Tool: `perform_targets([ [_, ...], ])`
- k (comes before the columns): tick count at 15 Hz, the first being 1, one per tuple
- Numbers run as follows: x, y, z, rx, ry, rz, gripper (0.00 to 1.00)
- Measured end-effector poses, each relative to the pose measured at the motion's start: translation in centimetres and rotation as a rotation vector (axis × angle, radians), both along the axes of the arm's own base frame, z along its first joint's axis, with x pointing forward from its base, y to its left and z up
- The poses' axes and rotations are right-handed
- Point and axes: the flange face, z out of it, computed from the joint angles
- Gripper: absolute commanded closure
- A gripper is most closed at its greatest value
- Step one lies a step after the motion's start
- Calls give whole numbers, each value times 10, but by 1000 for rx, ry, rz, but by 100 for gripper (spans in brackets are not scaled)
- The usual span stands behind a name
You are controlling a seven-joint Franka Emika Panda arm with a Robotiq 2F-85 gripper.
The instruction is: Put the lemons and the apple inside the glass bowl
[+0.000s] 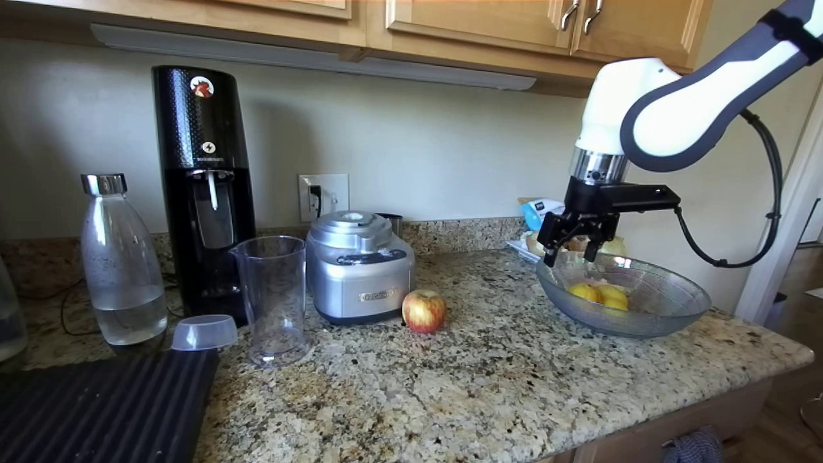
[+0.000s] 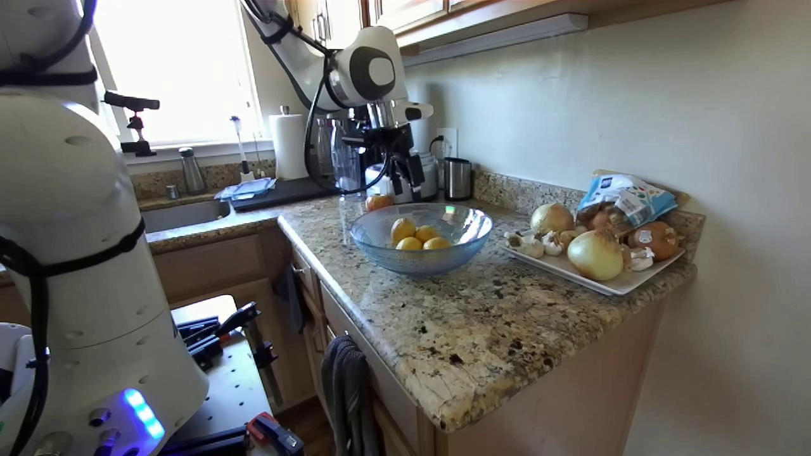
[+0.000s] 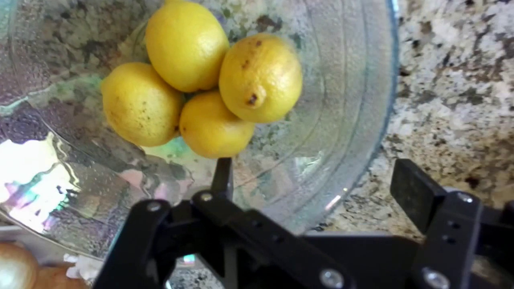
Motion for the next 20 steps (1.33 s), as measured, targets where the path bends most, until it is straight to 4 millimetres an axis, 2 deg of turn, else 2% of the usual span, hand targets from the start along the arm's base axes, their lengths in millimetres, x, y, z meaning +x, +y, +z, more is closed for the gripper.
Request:
perform_targets([
  [5,-22,47,53,32,-89,104,0],
  [9,-33,83,68,38,-121,184,0],
  [13,-28,120,54,62,-102,261,0],
  [20,10,177,-7,132,45,455,0],
])
